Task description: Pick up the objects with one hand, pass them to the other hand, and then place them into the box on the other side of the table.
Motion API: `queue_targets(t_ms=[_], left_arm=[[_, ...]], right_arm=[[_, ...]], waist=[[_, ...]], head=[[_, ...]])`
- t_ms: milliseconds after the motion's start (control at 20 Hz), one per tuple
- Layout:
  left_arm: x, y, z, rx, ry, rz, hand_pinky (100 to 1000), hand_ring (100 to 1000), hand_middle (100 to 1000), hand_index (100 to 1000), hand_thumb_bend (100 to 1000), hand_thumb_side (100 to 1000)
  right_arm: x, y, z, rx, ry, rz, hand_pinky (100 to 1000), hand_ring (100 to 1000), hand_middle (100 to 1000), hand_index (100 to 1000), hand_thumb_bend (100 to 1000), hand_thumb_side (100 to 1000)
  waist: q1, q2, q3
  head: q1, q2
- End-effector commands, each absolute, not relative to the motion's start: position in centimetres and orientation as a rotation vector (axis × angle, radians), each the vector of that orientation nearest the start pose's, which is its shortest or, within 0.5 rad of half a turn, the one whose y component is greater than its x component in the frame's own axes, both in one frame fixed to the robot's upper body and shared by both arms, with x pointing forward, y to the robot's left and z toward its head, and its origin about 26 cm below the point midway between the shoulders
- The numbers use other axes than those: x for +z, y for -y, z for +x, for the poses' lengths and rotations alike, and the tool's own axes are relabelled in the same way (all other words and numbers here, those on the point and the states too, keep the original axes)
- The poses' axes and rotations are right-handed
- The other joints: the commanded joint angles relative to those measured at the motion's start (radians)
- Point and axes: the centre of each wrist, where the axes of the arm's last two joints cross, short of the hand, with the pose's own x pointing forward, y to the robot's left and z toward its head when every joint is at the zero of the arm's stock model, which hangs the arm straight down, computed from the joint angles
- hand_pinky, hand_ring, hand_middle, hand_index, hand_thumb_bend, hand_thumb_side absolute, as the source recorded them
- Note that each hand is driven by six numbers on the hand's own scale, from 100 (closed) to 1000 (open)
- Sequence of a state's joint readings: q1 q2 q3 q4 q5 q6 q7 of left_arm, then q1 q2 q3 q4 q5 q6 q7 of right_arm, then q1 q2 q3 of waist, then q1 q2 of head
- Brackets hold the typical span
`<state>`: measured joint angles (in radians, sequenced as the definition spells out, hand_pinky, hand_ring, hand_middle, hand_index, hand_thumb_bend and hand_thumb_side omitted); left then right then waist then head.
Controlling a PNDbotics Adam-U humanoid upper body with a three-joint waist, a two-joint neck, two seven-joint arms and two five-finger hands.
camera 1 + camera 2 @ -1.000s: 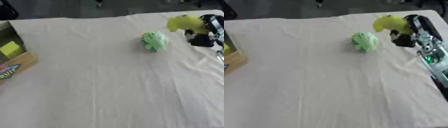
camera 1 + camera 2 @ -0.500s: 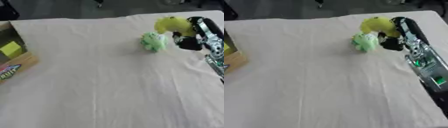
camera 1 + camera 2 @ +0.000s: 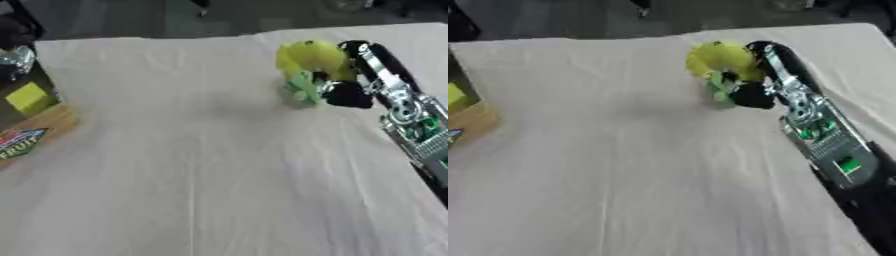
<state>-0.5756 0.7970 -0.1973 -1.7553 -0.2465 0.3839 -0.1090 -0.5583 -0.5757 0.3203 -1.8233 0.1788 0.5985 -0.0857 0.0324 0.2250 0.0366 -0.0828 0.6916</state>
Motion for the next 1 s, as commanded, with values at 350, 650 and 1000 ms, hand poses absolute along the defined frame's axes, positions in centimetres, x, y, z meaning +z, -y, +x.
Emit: queue_targets(t_ms=[350, 650, 1000], left_arm=[[27.6, -26.8, 34.4, -1.109, 1.749, 0.754, 595, 697, 623, 782, 134, 521], [27.4, -25.3, 34.4, -1.175, 1.791, 0.695, 593, 695, 631, 783, 124, 509], [27.1, -23.8, 34.6, -1.211, 1.821, 0.645, 587, 685, 629, 783, 126, 515]], right_arm=[[23.3, 19.1, 33.2, 0.806, 1.744, -0.524, 740, 505, 407, 513, 100, 100], [23.5, 17.6, 32.8, 0.855, 1.751, -0.443, 729, 497, 407, 514, 100, 100], [23.9, 16.2, 32.5, 0.900, 1.753, -0.371, 726, 494, 407, 515, 100, 100]], waist=[[0.000, -0.025, -0.001], [0.001, -0.027, -0.002], [0.000, -0.028, -0.002]], head=[[0.015, -0.003], [0.023, -0.002], [0.032, 0.001]])
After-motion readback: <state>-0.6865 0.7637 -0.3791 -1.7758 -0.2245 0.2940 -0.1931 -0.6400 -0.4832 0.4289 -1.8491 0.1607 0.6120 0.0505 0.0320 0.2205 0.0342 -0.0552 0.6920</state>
